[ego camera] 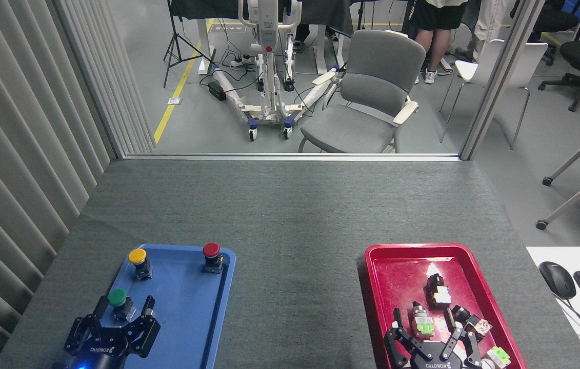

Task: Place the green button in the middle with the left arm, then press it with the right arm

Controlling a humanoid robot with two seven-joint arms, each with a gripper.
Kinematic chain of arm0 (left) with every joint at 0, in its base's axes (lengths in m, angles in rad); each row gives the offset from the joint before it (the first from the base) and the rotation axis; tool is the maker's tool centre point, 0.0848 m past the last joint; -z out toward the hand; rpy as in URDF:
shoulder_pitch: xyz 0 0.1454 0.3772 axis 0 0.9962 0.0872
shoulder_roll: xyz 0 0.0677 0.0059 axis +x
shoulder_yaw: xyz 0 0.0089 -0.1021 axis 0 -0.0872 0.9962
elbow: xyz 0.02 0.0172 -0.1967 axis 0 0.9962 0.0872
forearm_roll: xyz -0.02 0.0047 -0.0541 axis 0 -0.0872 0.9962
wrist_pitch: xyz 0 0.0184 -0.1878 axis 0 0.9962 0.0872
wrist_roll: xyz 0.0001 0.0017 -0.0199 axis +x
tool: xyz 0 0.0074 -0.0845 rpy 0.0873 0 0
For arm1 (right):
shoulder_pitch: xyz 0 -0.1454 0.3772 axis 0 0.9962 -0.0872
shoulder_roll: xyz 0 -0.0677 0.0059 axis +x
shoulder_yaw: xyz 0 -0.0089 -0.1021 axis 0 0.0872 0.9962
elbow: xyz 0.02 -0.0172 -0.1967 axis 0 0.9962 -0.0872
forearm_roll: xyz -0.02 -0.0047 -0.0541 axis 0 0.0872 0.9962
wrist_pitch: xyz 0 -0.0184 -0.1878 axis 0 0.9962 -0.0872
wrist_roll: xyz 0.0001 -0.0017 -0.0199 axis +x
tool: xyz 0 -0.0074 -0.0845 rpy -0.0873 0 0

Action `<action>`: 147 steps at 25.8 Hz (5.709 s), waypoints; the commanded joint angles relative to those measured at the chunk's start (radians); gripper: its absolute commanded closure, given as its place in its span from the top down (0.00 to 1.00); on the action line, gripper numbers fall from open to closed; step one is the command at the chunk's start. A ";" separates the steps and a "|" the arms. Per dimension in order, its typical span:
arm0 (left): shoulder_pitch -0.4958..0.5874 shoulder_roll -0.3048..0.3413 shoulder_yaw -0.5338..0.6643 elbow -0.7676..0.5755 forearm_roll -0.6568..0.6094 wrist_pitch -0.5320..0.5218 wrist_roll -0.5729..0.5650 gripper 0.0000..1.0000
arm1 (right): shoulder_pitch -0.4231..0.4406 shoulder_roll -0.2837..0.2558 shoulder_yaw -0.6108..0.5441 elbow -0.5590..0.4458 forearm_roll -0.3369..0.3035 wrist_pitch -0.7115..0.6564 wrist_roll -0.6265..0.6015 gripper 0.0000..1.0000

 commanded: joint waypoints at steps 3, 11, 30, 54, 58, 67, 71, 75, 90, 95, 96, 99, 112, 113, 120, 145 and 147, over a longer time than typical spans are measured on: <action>0.001 0.005 0.000 0.002 -0.001 0.001 0.003 1.00 | 0.004 0.007 -0.004 0.000 0.007 -0.015 0.002 1.00; -0.002 0.005 0.000 0.008 -0.003 0.001 0.003 1.00 | 0.003 0.015 -0.004 0.000 0.014 -0.015 0.001 1.00; 0.001 0.007 -0.001 0.013 -0.007 0.004 -0.006 1.00 | 0.006 0.004 0.004 0.000 0.010 -0.006 0.001 1.00; -0.188 0.072 0.002 0.413 -0.027 0.075 0.004 1.00 | 0.012 0.021 -0.001 0.009 0.009 -0.008 -0.001 1.00; -0.211 0.072 0.002 0.433 -0.027 0.073 0.004 1.00 | 0.012 0.019 0.002 0.009 0.009 -0.008 -0.002 1.00; -0.240 0.076 -0.006 0.462 -0.032 0.076 0.004 0.39 | 0.019 0.016 0.005 0.009 0.009 -0.011 -0.010 1.00; -0.228 0.102 -0.010 0.458 -0.044 0.058 0.006 0.09 | 0.027 0.018 -0.002 0.009 0.009 -0.008 -0.010 1.00; -0.210 0.140 -0.018 0.415 -0.049 -0.040 0.055 0.00 | 0.029 0.019 -0.004 0.009 0.009 -0.006 -0.009 1.00; -0.210 -0.023 -0.276 0.112 -0.059 -0.047 0.057 0.00 | 0.016 0.021 -0.007 0.009 0.009 -0.006 -0.009 1.00; -0.305 -0.107 -0.460 0.234 -0.133 -0.043 0.052 0.00 | 0.015 0.021 -0.005 0.009 0.009 -0.006 -0.009 1.00; -0.317 -0.118 -0.481 0.263 -0.162 -0.046 0.047 0.00 | 0.015 0.021 -0.005 0.009 0.009 -0.006 -0.009 1.00; -0.351 -0.125 -0.549 0.338 -0.211 -0.057 0.026 0.00 | 0.015 0.021 -0.005 0.009 0.009 -0.006 -0.009 1.00; -0.398 -0.171 -0.653 0.448 -0.216 -0.140 0.037 0.37 | 0.013 0.018 -0.001 0.011 0.014 -0.003 -0.009 1.00; -0.398 -0.171 -0.655 0.448 -0.216 -0.135 0.038 0.65 | 0.013 0.016 -0.001 0.011 0.014 -0.004 -0.009 1.00; -0.384 -0.170 -0.653 0.439 -0.214 -0.105 0.031 0.99 | -0.004 0.019 0.005 0.014 0.014 -0.006 -0.006 0.99; 0.034 -0.063 0.053 -0.065 -0.196 0.015 0.024 0.99 | -0.272 0.041 0.413 0.254 0.017 0.040 0.004 0.00; 0.036 -0.063 0.057 -0.055 -0.196 0.021 0.026 0.99 | -0.295 0.056 0.435 0.313 0.017 0.049 0.004 0.00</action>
